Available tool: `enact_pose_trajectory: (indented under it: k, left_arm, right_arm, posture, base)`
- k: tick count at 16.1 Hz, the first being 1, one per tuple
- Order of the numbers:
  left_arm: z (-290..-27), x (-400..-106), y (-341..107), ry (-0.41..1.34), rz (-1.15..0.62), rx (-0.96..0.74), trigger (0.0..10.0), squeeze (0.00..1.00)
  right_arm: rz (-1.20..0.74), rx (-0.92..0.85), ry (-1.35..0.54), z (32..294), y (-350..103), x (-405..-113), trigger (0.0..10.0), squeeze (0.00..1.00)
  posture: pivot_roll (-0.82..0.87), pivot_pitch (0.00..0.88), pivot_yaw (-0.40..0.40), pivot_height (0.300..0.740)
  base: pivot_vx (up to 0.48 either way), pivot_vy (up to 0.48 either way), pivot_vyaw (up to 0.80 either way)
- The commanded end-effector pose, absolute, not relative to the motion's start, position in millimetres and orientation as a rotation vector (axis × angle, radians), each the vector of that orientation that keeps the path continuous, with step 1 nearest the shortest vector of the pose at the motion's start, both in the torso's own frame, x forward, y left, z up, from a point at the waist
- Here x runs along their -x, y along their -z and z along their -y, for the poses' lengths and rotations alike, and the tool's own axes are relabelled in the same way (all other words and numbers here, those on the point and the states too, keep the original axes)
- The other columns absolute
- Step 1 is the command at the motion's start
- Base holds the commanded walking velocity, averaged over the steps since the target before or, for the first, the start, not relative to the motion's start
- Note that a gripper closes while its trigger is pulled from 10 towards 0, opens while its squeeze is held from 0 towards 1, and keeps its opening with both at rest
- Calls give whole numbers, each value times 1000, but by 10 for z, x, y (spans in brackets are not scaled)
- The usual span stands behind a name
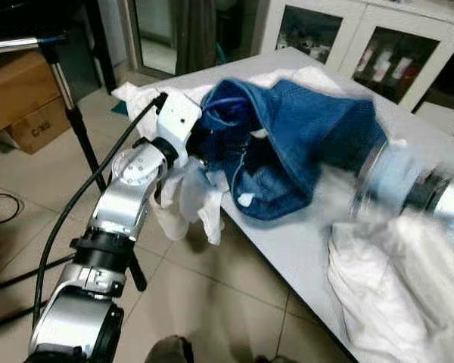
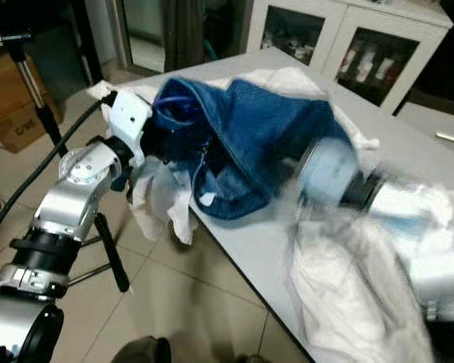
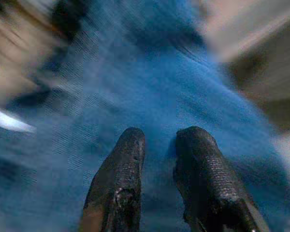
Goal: Hang hanger
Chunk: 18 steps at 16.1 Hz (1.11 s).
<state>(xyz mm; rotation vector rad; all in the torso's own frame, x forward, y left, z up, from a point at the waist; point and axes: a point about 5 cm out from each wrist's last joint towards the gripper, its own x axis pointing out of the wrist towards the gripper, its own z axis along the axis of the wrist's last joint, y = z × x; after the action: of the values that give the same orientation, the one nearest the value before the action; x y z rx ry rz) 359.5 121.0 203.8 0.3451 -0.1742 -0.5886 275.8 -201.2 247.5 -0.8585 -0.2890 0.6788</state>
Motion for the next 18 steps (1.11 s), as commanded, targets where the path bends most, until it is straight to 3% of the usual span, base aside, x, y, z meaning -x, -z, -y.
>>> enact_pose_trajectory:
  k: [1,2,5,6,7,8,13,18]
  left_arm:
    - [-1186,-3589,-2083,611,199,-354,0,0]
    - [-1182,-3584,-2085,616,200,-361,0,0]
    - [-1200,-3576,-2084,627,202,-398,0,0]
    - [-1218,-3573,-2080,624,199,-401,0,0]
    - [-1231,-3569,-2074,622,195,-404,0,0]
    - [-1250,-3569,-2055,622,183,-415,0,0]
    - [-1331,-3609,-1986,620,124,-488,0,0]
    - [-1438,-3641,-1960,683,75,-676,0,0]
  right_arm:
    - [279,971,-592,2153,-2495,-2813,10000,0]
    - [260,1069,-607,2175,-2484,-2824,10000,1000]
    - [248,1146,-648,2167,-2516,-2837,10000,1000]
    - [247,1174,-664,2170,-2539,-2825,10000,941]
    - [253,1194,-664,2186,-2568,-2820,10000,725]
    - [269,1199,-658,2215,-2637,-2811,10000,0]
    - [235,1264,-545,2514,-2732,-2766,10000,0]
    - [250,1192,-670,2267,-2574,-2712,10000,0]
  posture:
    - [53,31,-38,740]
    - [56,30,-39,740]
    - [66,30,-44,740]
    - [70,32,-45,740]
    - [73,35,-45,740]
    - [72,37,-44,740]
    - [59,40,-39,740]
    - [49,34,-25,740]
  base:
    - [0,0,0]
    - [0,0,0]
    - [0,0,0]
    - [0,0,0]
    - [0,0,0]
    - [0,0,0]
    - [0,0,0]
    - [0,0,0]
